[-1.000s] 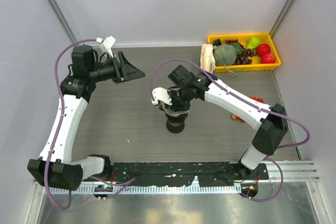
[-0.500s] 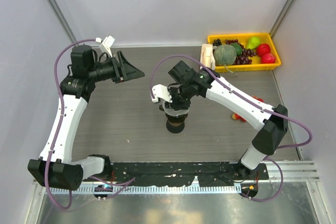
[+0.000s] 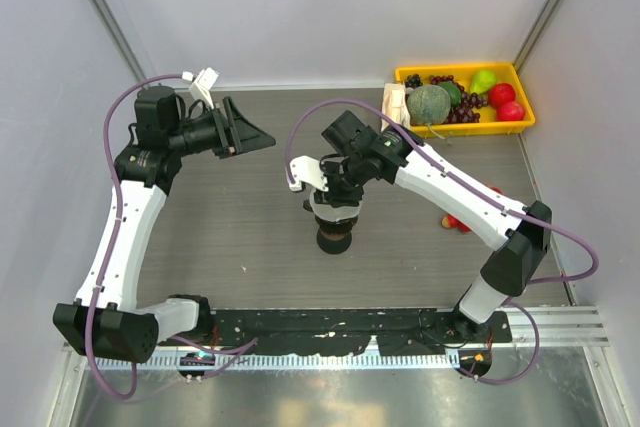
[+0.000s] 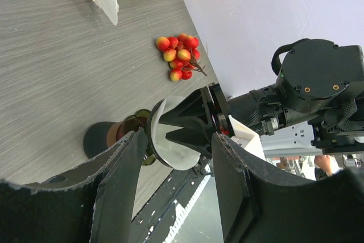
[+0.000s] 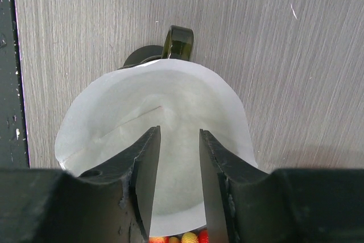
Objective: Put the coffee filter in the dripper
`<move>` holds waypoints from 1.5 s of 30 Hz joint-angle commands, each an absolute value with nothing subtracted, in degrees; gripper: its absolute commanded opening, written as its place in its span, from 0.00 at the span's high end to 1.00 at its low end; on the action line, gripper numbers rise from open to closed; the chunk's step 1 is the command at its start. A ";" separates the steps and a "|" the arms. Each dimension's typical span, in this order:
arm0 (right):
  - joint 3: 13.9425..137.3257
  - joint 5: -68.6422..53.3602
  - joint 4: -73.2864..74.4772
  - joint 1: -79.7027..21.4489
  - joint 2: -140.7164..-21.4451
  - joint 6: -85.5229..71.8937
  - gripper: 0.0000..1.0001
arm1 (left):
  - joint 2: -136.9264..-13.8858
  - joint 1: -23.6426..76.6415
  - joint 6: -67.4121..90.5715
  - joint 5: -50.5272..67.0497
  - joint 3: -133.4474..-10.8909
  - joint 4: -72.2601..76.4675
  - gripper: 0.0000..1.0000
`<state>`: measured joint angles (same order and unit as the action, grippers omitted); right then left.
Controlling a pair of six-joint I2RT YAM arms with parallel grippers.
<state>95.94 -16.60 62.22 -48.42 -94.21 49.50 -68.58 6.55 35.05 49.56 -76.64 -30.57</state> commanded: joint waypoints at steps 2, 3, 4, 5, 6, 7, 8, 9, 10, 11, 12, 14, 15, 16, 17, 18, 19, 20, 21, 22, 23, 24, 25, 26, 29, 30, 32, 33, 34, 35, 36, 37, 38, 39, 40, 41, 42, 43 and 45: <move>95.72 -16.61 61.26 -48.78 -93.86 50.18 0.59 | -67.33 6.06 35.60 52.03 -76.90 -27.78 0.42; 95.28 -16.52 60.91 -48.78 -93.87 50.27 0.59 | -67.32 5.98 35.51 52.12 -76.82 -27.86 0.42; 94.32 -16.35 60.04 -48.87 -94.04 50.45 0.59 | -67.15 6.06 35.42 52.03 -76.82 -27.95 0.41; 93.52 -16.00 59.59 -48.78 -94.13 50.88 0.59 | -67.15 6.06 35.51 52.21 -76.64 -27.86 0.41; 93.25 -15.82 59.24 -48.78 -94.39 51.06 0.59 | -67.15 5.89 35.33 52.21 -76.64 -27.86 0.41; 92.90 -15.56 59.15 -48.78 -94.57 51.41 0.59 | -67.06 5.80 35.42 52.29 -76.55 -27.86 0.41; 92.73 -15.56 58.98 -48.78 -94.92 51.59 0.60 | -67.15 5.71 35.42 52.29 -76.55 -27.86 0.41; 92.46 -15.56 58.80 -48.78 -95.01 51.68 0.60 | -67.06 5.71 35.51 52.38 -76.47 -27.95 0.41; 92.29 -15.56 58.28 -48.78 -95.10 51.59 0.60 | -66.97 5.63 35.59 52.30 -76.29 -27.69 0.41; 91.94 -15.56 58.01 -48.78 -95.18 51.59 0.60 | -66.97 5.63 35.68 52.47 -76.20 -27.60 0.41; 91.85 -15.56 57.49 -48.78 -95.45 51.50 0.60 | -66.89 5.62 35.86 52.56 -76.03 -27.34 0.41; 92.02 -15.64 57.66 -48.87 -95.97 51.50 0.60 | -66.71 5.54 36.21 52.73 -75.85 -27.07 0.41; 91.93 -15.56 57.57 -48.78 -96.15 51.68 0.60 | -66.71 5.54 36.21 52.73 -75.76 -26.98 0.41; 91.85 -15.47 57.48 -48.78 -96.59 51.68 0.61 | -66.62 5.54 36.21 52.82 -75.59 -26.90 0.41; 91.85 -15.21 57.48 -48.87 -96.68 51.85 0.61 | -66.62 5.54 36.21 52.74 -75.41 -26.89 0.41; 91.85 -15.03 57.39 -48.78 -96.94 51.94 0.61 | -66.62 5.45 36.30 52.82 -75.32 -26.81 0.41; 91.85 -14.94 57.39 -48.69 -97.29 52.03 0.61 | -66.62 5.45 36.39 53.00 -75.32 -26.72 0.41; 91.85 -15.03 57.48 -48.78 -97.47 52.03 0.61 | -66.62 5.28 36.39 53.09 -75.32 -26.72 0.41; 91.93 -15.03 57.39 -48.78 -97.82 52.03 0.61 | -66.62 5.19 36.39 53.35 -75.24 -26.54 0.41; 91.93 -15.12 57.48 -48.78 -97.91 52.03 0.61 | -66.62 5.27 36.47 53.44 -75.06 -26.46 0.41; 91.93 -15.12 57.57 -48.78 -98.08 52.03 0.61 | -66.62 5.10 36.56 53.52 -75.15 -26.46 0.41; 91.85 -15.12 57.48 -48.78 -98.09 52.03 0.61 | -66.71 5.10 36.65 53.70 -74.97 -26.37 0.41; 91.85 -15.12 57.57 -48.78 -98.17 52.03 0.62 | -66.80 5.10 36.74 53.88 -75.06 -26.37 0.41; 91.76 -15.20 57.57 -48.78 -98.26 51.94 0.62 | -66.88 5.10 36.74 53.96 -74.97 -26.28 0.41; 92.19 -15.55 58.27 -48.78 -98.35 51.77 0.62 | -67.06 5.01 36.91 54.23 -74.97 -26.28 0.41; 92.72 -15.56 58.79 -48.78 -98.26 51.77 0.62 | -66.97 5.01 36.91 54.23 -74.80 -26.11 0.41; 93.60 -15.64 59.41 -48.78 -97.74 51.59 0.62 | -66.97 5.01 37.18 54.32 -74.53 -25.67 0.41; 93.95 -15.64 59.59 -48.78 -97.47 51.42 0.62 | -66.97 5.10 37.35 54.14 -74.44 -25.49 0.41; 94.65 -15.64 59.94 -48.78 -97.04 51.33 0.62 | -66.97 5.01 37.35 54.14 -74.44 -25.49 0.41; 94.92 -15.64 60.20 -48.78 -96.94 51.15 0.62 | -67.06 5.01 37.53 54.23 -74.53 -25.40 0.41; 95.70 -15.56 60.81 -48.78 -96.77 51.15 0.62 | -67.06 5.01 37.70 54.23 -74.36 -25.31 0.41; 96.32 -15.64 61.08 -48.69 -96.59 51.07 0.62 | -67.06 5.01 37.79 54.23 -74.36 -25.23 0.41; 96.68 -15.64 61.52 -48.78 -96.33 50.98 0.61 | -67.15 5.01 37.79 54.14 -74.27 -25.14 0.41; 97.03 -15.73 61.70 -48.87 -96.15 50.72 0.61 | -67.06 5.01 37.79 54.14 -74.18 -25.05 0.41; 97.38 -15.82 61.87 -48.78 -95.80 50.63 0.61 | -67.06 5.01 37.79 54.05 -74.09 -25.05 0.41; 97.64 -15.65 61.96 -48.78 -95.54 50.63 0.60 | -66.97 5.01 37.79 53.79 -74.09 -24.96 0.40; 97.82 -15.56 62.05 -48.78 -95.28 50.54 0.60 | -67.06 5.01 37.88 53.88 -73.83 -24.87 0.40; 98.26 -15.30 62.14 -48.78 -95.27 50.62 0.60 | -67.15 5.01 38.05 53.70 -73.74 -24.79 0.41; 99.13 -14.94 62.58 -48.78 -95.18 50.63 0.60 | -67.15 5.01 38.23 53.79 -73.65 -24.52 0.40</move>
